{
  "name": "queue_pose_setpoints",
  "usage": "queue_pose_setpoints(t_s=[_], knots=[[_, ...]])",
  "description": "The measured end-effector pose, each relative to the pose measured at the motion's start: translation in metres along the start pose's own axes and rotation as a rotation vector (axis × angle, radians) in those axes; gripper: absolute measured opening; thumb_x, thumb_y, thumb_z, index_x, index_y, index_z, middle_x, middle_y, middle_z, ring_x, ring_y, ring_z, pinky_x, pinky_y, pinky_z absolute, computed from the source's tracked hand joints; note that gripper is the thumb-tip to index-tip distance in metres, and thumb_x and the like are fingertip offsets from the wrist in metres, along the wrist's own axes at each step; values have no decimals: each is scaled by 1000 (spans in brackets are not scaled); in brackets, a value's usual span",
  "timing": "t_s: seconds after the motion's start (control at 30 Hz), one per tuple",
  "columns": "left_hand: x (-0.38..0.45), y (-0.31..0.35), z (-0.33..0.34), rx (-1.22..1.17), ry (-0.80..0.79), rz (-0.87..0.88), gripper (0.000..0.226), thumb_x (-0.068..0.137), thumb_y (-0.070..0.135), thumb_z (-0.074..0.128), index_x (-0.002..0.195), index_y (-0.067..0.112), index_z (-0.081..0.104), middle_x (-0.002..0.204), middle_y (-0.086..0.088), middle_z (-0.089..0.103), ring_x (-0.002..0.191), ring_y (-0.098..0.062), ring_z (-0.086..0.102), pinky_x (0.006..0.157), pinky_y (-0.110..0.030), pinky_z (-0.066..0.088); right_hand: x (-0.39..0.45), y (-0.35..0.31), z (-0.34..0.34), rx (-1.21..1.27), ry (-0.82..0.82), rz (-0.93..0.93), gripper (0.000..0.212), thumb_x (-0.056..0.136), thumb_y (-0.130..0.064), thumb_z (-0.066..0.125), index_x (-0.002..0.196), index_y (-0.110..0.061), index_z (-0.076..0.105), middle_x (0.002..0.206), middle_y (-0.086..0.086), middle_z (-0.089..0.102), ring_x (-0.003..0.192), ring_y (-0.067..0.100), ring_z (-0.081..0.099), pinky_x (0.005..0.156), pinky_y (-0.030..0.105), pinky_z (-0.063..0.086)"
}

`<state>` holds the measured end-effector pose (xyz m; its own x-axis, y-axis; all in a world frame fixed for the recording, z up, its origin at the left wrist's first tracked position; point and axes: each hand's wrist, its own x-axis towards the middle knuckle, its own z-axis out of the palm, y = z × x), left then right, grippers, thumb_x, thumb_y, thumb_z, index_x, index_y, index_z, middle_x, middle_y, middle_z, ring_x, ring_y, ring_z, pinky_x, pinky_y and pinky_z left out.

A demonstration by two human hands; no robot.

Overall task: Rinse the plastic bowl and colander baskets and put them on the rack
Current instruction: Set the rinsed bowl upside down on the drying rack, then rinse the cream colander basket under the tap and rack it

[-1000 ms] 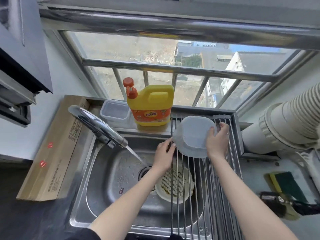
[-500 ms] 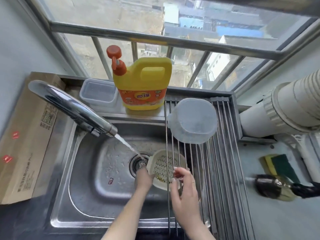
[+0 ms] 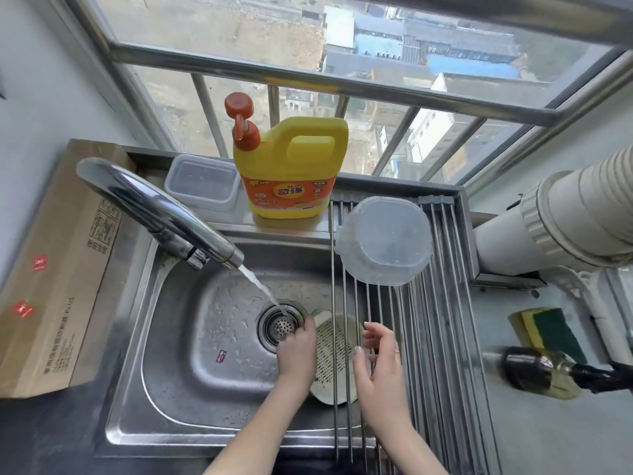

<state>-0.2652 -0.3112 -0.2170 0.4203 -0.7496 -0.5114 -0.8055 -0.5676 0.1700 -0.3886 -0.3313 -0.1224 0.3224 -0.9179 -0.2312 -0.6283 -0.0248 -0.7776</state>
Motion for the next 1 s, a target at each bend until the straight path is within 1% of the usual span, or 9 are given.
queue_pose_setpoints(t_s=[0.2, 0.33, 0.4, 0.47, 0.53, 0.57, 0.7, 0.8, 1.0], knots=[[10, -9, 0, -267, -112, -85, 54, 90, -8, 35, 142, 3, 22, 105, -16, 68, 96, -31, 65, 71, -33, 47, -4, 3, -1, -5, -43, 24, 38, 93, -10, 54, 120, -31, 37, 108, -13, 49, 106, 4, 50, 92, 31, 45], [14, -16, -3, -245, -186, -1, 51, 89, -7, 34, 137, 6, 24, 107, -19, 64, 97, -34, 62, 77, -41, 48, -8, 5, 1, -23, -64, 35, 39, 92, -11, 55, 119, -35, 37, 109, -12, 50, 103, 10, 52, 91, 39, 47], [11, -15, -6, -242, -171, 7, 51, 88, -9, 33, 136, 7, 26, 109, -20, 61, 102, -34, 56, 77, -39, 47, -9, 4, 2, -24, -64, 30, 39, 92, -14, 54, 115, -40, 37, 110, -13, 49, 102, 11, 52, 90, 39, 47], [10, -14, -7, -272, -139, 10, 48, 90, -8, 33, 135, 8, 30, 121, -21, 56, 106, -35, 55, 81, -38, 46, -10, 2, 3, -23, -60, 22, 33, 90, -22, 51, 111, -43, 37, 112, -18, 46, 102, 8, 50, 90, 38, 47], [11, -14, -7, -341, -112, 18, 38, 93, -2, 36, 129, 10, 36, 139, -19, 39, 107, -38, 57, 86, -41, 45, -9, 3, 3, -30, -66, 19, 30, 89, -25, 49, 112, -41, 38, 113, -20, 44, 102, 5, 49, 89, 39, 48], [11, -14, -8, -393, -111, 25, 31, 94, 1, 37, 124, 9, 39, 138, -19, 37, 103, -37, 58, 86, -42, 47, -9, 4, 4, -27, -71, 19, 29, 90, -23, 50, 113, -38, 39, 113, -20, 44, 103, 4, 48, 89, 40, 48], [12, -11, -15, -658, -136, 12, 10, 99, 11, 36, 107, 6, 40, 105, -19, 63, 85, -28, 61, 73, -40, 51, -7, 8, 1, -24, -106, 36, 28, 94, -19, 51, 115, -33, 42, 113, -16, 47, 104, 7, 50, 91, 40, 48], [11, -17, -17, -685, -86, -24, 18, 99, 11, 34, 116, 7, 40, 101, -18, 65, 83, -29, 62, 70, -38, 51, -8, 9, -1, -33, -115, 51, 28, 94, -17, 51, 116, -32, 42, 112, -13, 49, 101, 10, 52, 90, 39, 48], [-9, -58, -21, -568, -7, -122, 46, 98, 11, 32, 143, 23, 32, 101, -14, 66, 87, -31, 62, 70, -32, 44, -9, 2, -2, -5, -124, 69, 29, 95, -13, 51, 112, -35, 41, 111, -15, 49, 101, 9, 51, 90, 33, 46]])
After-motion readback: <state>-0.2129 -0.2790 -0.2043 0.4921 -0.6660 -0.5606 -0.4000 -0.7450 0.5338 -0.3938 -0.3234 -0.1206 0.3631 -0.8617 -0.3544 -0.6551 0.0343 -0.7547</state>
